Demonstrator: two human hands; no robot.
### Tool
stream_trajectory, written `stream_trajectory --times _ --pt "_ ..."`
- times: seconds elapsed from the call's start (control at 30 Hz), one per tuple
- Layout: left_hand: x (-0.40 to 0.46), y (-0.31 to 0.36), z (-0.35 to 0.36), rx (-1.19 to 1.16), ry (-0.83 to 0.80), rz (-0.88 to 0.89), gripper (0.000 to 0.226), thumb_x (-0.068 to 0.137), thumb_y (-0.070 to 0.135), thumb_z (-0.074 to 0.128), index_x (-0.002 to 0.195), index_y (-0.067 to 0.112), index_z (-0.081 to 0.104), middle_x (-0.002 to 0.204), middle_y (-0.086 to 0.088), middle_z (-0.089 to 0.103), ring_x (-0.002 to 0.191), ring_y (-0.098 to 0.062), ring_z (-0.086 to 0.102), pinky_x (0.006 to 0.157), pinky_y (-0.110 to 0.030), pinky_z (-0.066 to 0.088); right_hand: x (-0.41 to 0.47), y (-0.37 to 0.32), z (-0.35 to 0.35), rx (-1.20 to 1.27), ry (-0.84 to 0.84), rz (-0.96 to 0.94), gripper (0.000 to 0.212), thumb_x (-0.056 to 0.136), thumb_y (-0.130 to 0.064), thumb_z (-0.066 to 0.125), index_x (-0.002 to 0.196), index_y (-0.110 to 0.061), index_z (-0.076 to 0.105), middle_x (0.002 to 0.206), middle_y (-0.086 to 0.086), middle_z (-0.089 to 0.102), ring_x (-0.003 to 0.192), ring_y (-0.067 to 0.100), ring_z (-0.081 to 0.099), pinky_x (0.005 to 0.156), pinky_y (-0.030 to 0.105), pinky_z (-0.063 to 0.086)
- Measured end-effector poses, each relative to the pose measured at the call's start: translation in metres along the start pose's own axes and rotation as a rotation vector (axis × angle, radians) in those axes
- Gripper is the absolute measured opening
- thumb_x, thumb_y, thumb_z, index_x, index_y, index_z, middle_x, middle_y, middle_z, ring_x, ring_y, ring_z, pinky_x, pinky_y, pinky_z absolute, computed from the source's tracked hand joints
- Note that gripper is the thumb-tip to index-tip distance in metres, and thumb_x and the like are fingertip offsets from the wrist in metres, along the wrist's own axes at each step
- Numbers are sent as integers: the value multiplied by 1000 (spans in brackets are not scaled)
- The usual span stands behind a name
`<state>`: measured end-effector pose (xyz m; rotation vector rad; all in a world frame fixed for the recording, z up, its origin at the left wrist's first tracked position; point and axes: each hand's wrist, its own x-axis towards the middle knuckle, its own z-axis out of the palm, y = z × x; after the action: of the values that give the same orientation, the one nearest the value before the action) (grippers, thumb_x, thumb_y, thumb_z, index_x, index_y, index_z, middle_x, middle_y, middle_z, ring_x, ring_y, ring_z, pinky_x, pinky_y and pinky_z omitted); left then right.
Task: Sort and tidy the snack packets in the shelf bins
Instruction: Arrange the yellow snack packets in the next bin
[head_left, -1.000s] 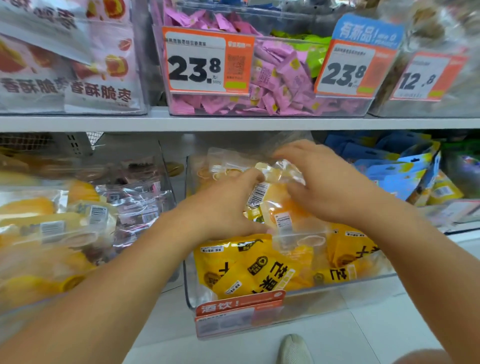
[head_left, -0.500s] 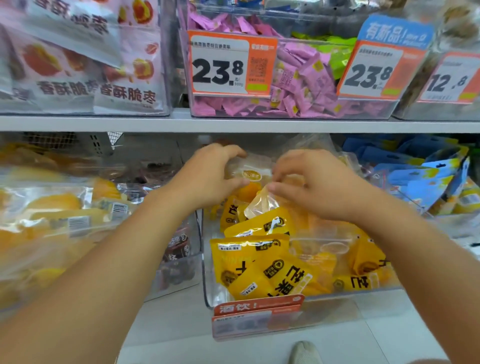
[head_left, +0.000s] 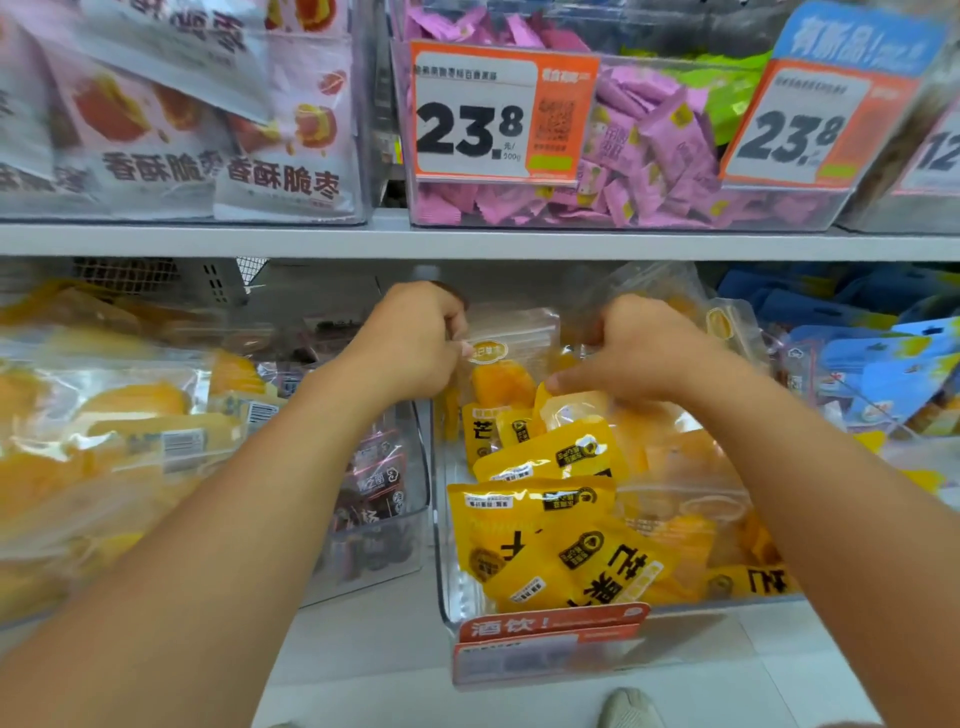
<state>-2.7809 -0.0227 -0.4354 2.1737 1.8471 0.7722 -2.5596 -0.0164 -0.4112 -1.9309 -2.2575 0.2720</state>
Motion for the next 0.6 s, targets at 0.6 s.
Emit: stream_trajectory --times 0.6 --pt "-3 0 13 -345 71 -150 76 61 4 93 127 24 61 131 -5 60 125 -18 56 97 -24 46 24 -32 20 437 -191 66 31 73 -21 88 66 -5 63 73 13 73 70 24 72 77 44 62"
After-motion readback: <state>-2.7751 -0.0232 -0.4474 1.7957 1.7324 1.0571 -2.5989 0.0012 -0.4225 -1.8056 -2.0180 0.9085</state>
